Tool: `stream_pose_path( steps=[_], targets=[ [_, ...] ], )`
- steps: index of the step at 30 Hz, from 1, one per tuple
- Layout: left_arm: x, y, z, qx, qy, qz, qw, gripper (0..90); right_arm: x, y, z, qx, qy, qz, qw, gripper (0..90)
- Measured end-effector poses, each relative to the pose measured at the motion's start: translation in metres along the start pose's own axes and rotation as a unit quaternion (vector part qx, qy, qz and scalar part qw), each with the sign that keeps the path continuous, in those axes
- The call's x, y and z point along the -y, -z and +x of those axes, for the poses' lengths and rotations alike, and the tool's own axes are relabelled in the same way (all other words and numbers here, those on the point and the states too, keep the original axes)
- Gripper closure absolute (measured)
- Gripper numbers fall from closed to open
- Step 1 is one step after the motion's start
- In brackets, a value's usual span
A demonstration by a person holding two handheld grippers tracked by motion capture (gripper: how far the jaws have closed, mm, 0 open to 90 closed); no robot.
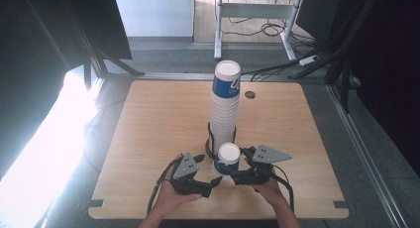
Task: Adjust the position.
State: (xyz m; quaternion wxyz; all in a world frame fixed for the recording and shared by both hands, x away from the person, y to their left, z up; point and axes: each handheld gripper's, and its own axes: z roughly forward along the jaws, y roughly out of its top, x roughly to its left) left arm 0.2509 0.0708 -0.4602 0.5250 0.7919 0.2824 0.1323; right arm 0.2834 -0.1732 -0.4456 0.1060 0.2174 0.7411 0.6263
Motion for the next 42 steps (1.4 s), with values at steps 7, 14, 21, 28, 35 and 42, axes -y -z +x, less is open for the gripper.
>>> stream_pose_path(
  steps=[7,14,21,28,35,42],
  targets=[
    [-0.002,-0.011,-0.006,0.007,-0.012,0.005,0.9999,9.0,0.003,-0.008,0.007,-0.007,-0.001,-0.001,1.0000,24.5],
    [-0.002,-0.016,-0.010,-0.001,-0.020,0.000,0.9998,12.5,0.002,-0.011,0.012,-0.011,0.000,-0.003,0.9999,24.5],
    [-0.002,-0.016,-0.010,-0.003,-0.024,-0.003,0.9997,18.3,0.003,-0.012,0.011,-0.011,0.000,0.002,0.9999,24.0],
    [-0.001,-0.017,-0.010,-0.006,-0.033,0.001,0.9994,20.2,0.003,-0.012,0.009,-0.012,-0.004,0.011,0.9999,22.9],
    [-0.001,-0.016,-0.011,-0.012,-0.045,0.005,0.9989,20.5,0.004,-0.012,0.009,-0.013,-0.003,0.011,0.9998,22.0],
    [-0.002,-0.015,-0.011,-0.016,-0.054,0.009,0.9984,20.4,0.002,-0.008,0.008,-0.014,-0.010,0.002,0.9999,21.8]
  ],
)
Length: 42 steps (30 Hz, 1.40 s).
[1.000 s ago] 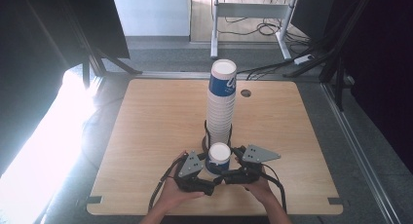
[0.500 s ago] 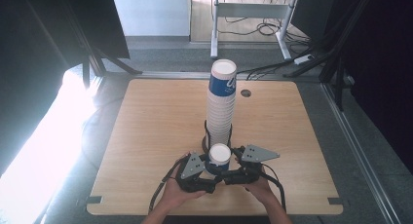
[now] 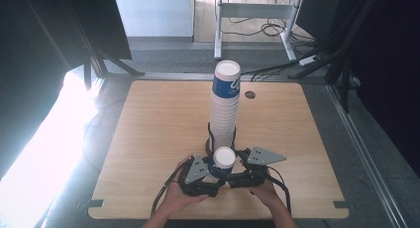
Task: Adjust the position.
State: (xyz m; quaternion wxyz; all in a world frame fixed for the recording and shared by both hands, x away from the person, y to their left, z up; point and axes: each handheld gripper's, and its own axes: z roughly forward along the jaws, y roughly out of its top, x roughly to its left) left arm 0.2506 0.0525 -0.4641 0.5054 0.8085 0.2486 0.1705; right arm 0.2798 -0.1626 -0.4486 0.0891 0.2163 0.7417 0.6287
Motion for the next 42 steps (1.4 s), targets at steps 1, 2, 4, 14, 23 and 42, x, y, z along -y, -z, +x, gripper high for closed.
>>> stream_pose_path(
  steps=[1,2,4,14,23,42],
  targets=[
    [0.000,-0.001,0.000,-0.005,-0.002,0.007,1.0000,20.5,0.000,0.001,-0.001,0.001,0.001,-0.002,1.0000,21.6],
    [0.000,-0.001,0.000,-0.005,-0.002,0.007,1.0000,20.5,0.000,0.001,-0.001,0.001,0.001,-0.002,1.0000,21.6],
    [0.001,-0.001,0.002,-0.014,-0.009,0.015,0.9997,20.5,-0.002,0.004,-0.002,0.003,0.004,-0.005,1.0000,21.3],
    [0.003,0.000,0.006,-0.039,-0.029,0.045,0.9978,20.6,-0.004,0.013,-0.007,0.008,0.003,-0.007,0.9999,20.7],
    [0.007,-0.005,0.003,-0.071,-0.074,0.090,0.9907,20.6,-0.005,0.021,-0.014,0.005,-0.003,0.021,0.9998,18.8],
    [0.009,-0.012,-0.013,-0.115,-0.171,0.134,0.9694,20.6,0.004,0.012,-0.019,-0.022,-0.012,0.090,0.9956,15.1]
  ],
)
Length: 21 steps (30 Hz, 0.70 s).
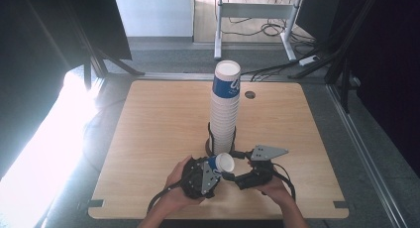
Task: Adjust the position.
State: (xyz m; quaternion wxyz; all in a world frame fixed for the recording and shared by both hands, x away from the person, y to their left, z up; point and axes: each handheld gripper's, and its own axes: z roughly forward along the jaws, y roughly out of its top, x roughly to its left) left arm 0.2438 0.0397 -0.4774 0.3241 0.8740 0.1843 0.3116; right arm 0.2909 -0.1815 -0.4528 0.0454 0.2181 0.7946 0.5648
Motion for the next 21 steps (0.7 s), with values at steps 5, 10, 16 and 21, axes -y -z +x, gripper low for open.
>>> stream_pose_path(
  steps=[5,10,16,21],
  targets=[
    [-0.002,-0.001,-0.006,-0.019,-0.026,0.008,0.9994,20.5,0.002,-0.005,0.000,-0.004,-0.001,0.012,0.9999,14.9],
    [-0.003,-0.003,-0.013,-0.055,-0.067,0.018,0.9961,20.4,0.004,-0.008,0.000,-0.007,-0.005,0.022,0.9997,14.9],
    [-0.006,-0.001,-0.021,-0.078,-0.105,0.027,0.9910,20.3,0.007,-0.011,-0.001,-0.012,-0.008,0.034,0.9993,15.3],
    [-0.007,0.000,-0.021,-0.078,-0.106,0.023,0.9910,20.2,0.009,-0.013,-0.002,-0.016,-0.010,0.041,0.9990,22.2]
  ],
)
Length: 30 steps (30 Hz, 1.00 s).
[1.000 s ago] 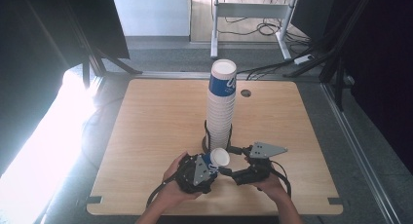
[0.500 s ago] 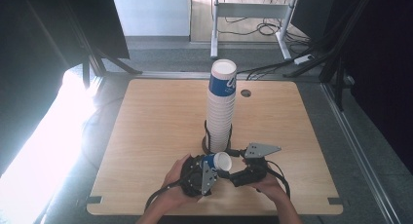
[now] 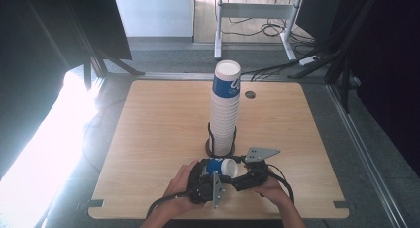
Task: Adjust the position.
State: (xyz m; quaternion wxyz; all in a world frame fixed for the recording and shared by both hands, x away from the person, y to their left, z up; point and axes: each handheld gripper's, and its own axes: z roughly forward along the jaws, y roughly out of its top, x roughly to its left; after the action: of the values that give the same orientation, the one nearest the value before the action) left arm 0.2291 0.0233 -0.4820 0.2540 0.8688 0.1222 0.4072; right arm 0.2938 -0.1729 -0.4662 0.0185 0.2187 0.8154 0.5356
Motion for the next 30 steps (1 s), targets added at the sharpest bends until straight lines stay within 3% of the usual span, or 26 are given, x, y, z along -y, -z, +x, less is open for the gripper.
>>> stream_pose_path(
  steps=[7,8,9,11,14,18,21,27,28,30],
  targets=[
    [0.001,-0.001,0.004,0.017,0.023,-0.004,0.9996,17.8,0.001,-0.001,-0.003,-0.006,-0.010,0.004,0.9999,26.3],
    [0.001,-0.001,0.005,0.024,0.039,-0.006,0.9990,16.3,0.001,0.000,-0.004,-0.008,-0.014,0.000,0.9999,26.6],
    [0.001,-0.001,0.005,0.024,0.039,-0.006,0.9990,14.9,0.001,0.000,-0.004,-0.008,-0.014,0.000,0.9999,26.6],
    [0.002,-0.001,0.008,0.033,0.061,-0.014,0.9975,14.5,0.000,0.001,-0.003,-0.003,-0.011,-0.004,0.9999,26.7],
    [0.005,-0.001,0.015,0.053,0.099,-0.023,0.9934,10.6,0.000,0.003,-0.004,-0.004,-0.017,-0.017,0.9997,26.7],
    [0.009,0.000,0.023,0.073,0.158,-0.048,0.9835,6.7,-0.001,0.007,-0.006,0.000,-0.027,-0.042,0.9988,26.8],
    [0.011,0.001,0.028,0.077,0.190,-0.061,0.9769,4.8,-0.002,0.009,-0.006,0.004,-0.032,-0.054,0.9980,26.8],
    [0.014,0.000,0.029,0.066,0.203,-0.067,0.9746,4.1,-0.001,0.013,-0.008,0.012,-0.047,-0.084,0.9953,26.8],
    [0.014,0.000,0.029,0.063,0.203,-0.070,0.9746,4.1,-0.001,0.014,-0.009,0.010,-0.060,-0.095,0.9936,26.8],
    [0.014,0.000,0.028,0.062,0.203,-0.072,0.9746,4.0,-0.001,0.015,-0.010,0.009,-0.064,-0.100,0.9929,26.8]
  ],
)
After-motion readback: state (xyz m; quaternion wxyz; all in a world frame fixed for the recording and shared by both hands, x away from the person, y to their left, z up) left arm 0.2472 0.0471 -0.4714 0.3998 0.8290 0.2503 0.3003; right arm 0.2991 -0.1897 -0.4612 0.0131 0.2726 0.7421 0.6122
